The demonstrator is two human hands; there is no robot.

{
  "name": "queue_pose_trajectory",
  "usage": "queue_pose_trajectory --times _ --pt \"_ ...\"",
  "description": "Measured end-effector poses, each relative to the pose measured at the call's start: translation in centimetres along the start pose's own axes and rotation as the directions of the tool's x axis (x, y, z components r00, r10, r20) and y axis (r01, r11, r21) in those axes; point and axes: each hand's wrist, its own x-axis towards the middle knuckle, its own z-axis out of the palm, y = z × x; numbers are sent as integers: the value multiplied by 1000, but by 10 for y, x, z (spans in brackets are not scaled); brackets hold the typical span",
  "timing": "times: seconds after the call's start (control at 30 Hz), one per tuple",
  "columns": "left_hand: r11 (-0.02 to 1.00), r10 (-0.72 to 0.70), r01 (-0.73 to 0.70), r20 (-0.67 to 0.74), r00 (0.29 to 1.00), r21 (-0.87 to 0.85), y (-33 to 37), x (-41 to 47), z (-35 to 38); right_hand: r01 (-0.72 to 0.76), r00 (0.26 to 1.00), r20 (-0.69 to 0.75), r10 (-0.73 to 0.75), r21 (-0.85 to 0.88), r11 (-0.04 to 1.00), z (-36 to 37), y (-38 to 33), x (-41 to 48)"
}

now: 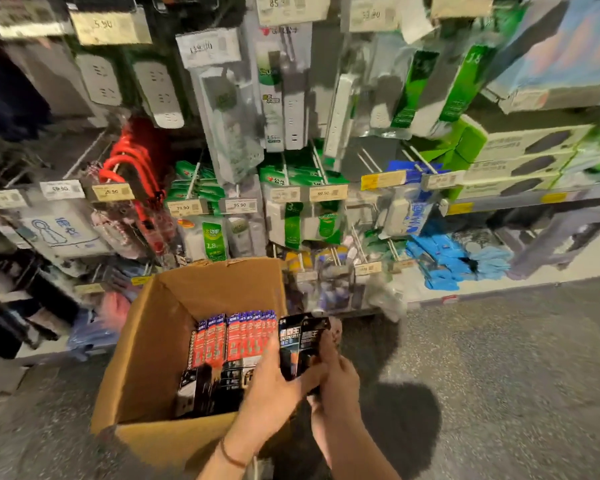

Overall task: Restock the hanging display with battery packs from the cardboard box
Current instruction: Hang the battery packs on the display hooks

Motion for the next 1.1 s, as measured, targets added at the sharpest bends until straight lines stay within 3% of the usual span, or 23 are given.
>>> queue_pose_trajectory --times 0.03,0.1,0.17,0.27,0.43,0.6,0.83,1.1 --pt "994 44 -39 -39 998 103 -1 -2 8 25 1000 9 -25 -29 999 -8 -5 -2" --pt "987 57 -42 -95 994 153 4 -7 22 70 997 40 -66 -111 991 -23 -15 -8" --pt "992 67 -52 -139 988 111 10 -9 34 118 987 130 -97 -163 980 -41 -27 -17" --pt "993 67 -82 -174 983 -81 27 -18 52 225 955 241 -170 -223 948 -73 -49 -20" --pt "989 119 -133 -194 974 -61 44 -36 88 352 892 397 -214 -315 882 -118 -93 -31" --pt "980 143 -166 -191 971 -110 51 -46 124 394 875 391 -286 -231 890 -153 -112 -42" --pt "961 225 -252 -199 954 -118 80 -45 133 437 885 239 -399 -137 889 -178 -154 -41" --pt "923 324 -370 -307 895 -107 132 -35 105 551 794 370 -482 -102 828 -160 -196 -35"
